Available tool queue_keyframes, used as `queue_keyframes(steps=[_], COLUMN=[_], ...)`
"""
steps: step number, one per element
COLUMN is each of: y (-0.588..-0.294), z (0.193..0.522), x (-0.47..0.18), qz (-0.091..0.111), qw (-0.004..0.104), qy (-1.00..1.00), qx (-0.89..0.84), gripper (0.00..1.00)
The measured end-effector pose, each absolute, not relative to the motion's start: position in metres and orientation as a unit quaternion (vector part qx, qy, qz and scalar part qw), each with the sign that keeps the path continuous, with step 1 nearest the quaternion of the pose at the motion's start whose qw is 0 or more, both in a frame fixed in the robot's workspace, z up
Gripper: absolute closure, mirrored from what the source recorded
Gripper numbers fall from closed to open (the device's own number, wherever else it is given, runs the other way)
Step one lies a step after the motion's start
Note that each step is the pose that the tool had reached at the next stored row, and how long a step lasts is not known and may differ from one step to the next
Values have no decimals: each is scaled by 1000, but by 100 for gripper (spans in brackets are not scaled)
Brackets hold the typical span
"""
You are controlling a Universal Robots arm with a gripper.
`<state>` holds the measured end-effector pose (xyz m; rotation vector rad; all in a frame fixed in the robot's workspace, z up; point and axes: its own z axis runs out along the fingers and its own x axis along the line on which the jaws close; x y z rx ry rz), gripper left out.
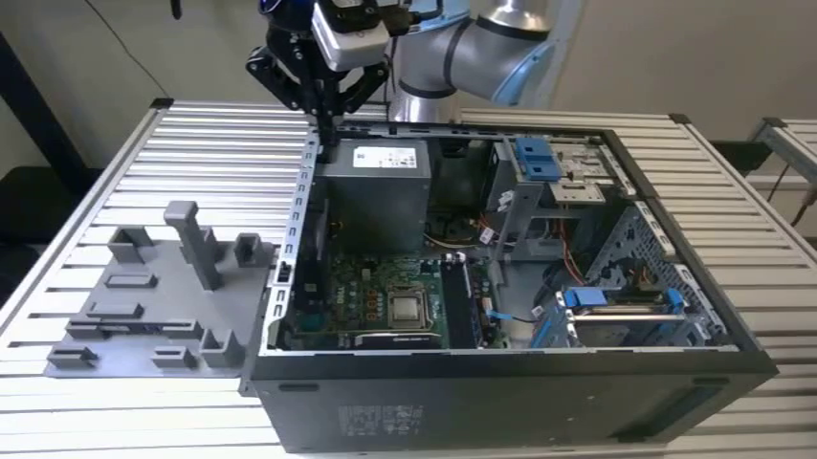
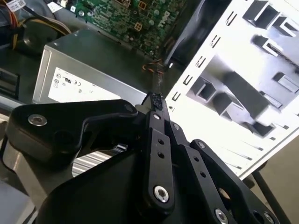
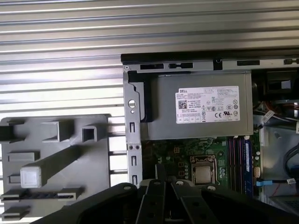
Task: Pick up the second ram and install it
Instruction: 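Reach for the second ram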
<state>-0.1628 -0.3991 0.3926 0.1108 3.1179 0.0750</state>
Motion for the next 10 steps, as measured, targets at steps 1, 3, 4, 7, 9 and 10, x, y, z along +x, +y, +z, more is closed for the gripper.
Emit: queue_keyframes(steps=[1,3,4,7,9,10], y=[-399,-399,-399,-399,-399,-399], z=[393,393,393,393,393,393], x=[-163,-166,-167,-169,-170,-171], qz=[24,24,24,24,24,24], qw=[10,10,10,10,10,10], qy=[999,999,999,999,999,999], qx=[35,36,36,36,36,36], gripper=[89,89,89,89,89,89])
